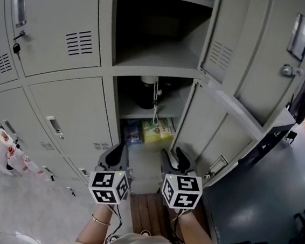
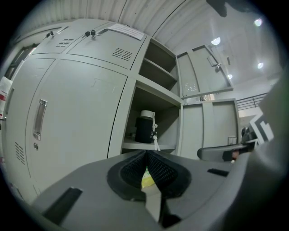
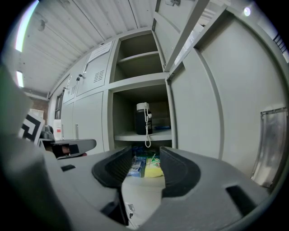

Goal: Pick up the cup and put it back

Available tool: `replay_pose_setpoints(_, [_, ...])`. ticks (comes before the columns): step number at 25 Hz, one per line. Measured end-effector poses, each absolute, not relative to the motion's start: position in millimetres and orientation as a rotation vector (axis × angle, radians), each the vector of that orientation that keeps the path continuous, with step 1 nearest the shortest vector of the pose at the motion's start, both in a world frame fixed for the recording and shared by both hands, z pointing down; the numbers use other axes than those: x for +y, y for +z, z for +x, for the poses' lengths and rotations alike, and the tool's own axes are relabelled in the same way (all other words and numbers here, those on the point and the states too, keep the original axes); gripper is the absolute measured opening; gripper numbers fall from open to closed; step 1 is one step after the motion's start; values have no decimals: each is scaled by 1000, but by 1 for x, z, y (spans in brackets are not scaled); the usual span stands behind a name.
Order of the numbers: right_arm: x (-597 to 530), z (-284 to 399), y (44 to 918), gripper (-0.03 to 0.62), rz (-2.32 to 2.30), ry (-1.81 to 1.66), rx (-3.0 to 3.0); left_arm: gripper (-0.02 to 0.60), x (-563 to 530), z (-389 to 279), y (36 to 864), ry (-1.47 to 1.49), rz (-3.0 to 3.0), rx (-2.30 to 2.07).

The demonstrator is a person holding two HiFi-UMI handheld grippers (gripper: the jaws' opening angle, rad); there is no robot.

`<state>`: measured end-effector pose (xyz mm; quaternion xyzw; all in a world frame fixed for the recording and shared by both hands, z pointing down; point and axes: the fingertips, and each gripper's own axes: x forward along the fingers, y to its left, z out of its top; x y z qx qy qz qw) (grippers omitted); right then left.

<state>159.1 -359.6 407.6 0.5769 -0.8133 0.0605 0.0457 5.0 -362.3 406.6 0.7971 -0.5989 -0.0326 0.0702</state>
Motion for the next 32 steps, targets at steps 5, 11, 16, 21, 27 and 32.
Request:
replay_pose_setpoints(5, [-360, 159, 411, 235, 1747, 191, -2469, 12, -360, 5, 407, -100, 2394, -1816])
replay_pose_setpoints(11, [-361, 159, 411, 339, 1761, 186, -2456, 12, -358, 0, 408, -94, 2380, -1840])
replay_pose_setpoints(16, [-363, 155, 409, 385, 1762, 177, -2458, 12, -357, -8, 408, -94, 2365, -1857])
replay_pose_setpoints(21, [-365, 152, 412, 387, 1746, 177, -2452, 12, -355, -13, 405, -101, 2364, -1866])
replay_pose_setpoints(27, [-371, 146, 408, 387, 1736, 161, -2457, 12, -352, -21, 404, -94, 2354, -1883])
replay_pose_setpoints(32, [-385, 142, 403, 385, 1730, 145, -2469, 12, -347, -32, 404, -80, 2339, -1918])
